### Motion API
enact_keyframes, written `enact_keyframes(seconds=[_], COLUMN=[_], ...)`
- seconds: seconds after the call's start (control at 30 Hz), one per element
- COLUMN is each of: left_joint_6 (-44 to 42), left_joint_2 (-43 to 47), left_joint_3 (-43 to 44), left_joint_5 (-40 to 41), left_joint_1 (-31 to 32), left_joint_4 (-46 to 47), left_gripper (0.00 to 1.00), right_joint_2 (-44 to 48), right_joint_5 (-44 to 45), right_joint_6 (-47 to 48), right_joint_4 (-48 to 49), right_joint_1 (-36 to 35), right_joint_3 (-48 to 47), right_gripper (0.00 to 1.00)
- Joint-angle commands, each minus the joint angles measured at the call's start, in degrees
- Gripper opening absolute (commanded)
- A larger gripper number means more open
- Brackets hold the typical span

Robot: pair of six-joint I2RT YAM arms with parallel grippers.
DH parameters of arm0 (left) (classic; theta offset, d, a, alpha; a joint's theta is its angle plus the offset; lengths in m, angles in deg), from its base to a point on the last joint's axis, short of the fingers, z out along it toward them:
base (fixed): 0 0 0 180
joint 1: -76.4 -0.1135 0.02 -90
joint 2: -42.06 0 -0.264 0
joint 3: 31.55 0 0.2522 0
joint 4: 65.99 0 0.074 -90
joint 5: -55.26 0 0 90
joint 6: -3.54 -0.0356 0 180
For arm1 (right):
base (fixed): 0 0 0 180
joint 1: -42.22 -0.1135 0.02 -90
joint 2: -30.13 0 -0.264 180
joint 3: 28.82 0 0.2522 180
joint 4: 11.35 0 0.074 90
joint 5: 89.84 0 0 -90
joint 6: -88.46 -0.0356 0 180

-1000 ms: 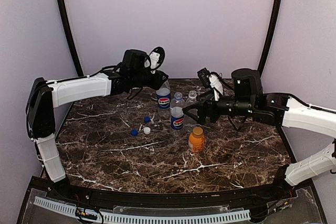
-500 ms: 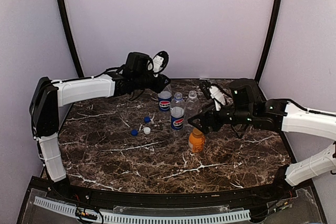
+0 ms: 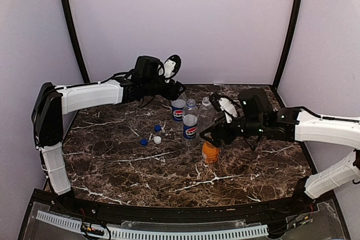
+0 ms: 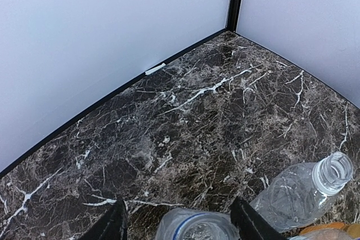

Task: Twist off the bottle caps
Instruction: Place the bottle without the bottle cap at the center of the board.

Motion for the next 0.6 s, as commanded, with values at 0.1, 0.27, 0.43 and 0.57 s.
enact_keyframes(seconds=[0.1, 0.27, 0.43, 0.57], left_joint_6=[-0.43, -0.30, 0.10, 0.33], left_joint_2=[1.51, 1.48, 1.74, 1.78], left_joint_3=[0.85, 0.54, 0.10, -0.24], left_joint_5=[-1.94, -3.97, -6.19, -8.06], left_joint_1=[-0.02, -0.02, -0.02, -0.02], left_joint_4=[-0.06, -0.18, 0.05, 0.28], left_gripper=[0.62, 0.63, 0.63, 0.65], right_joint_2=[-2.05, -2.32, -2.80, -3.05], right_joint_5=[1.68, 1.95, 1.82, 1.77], right_joint_6=[0.11, 0.15, 0.11, 0.22], right_joint_4=[-0.46, -0.26, 0.07, 0.12], right_joint_1=[0.31, 0.31, 0.38, 0.40], right_joint_3=[1.12, 1.52, 1.46, 1.43], right_gripper=[0.88, 0.87, 0.87, 0.87])
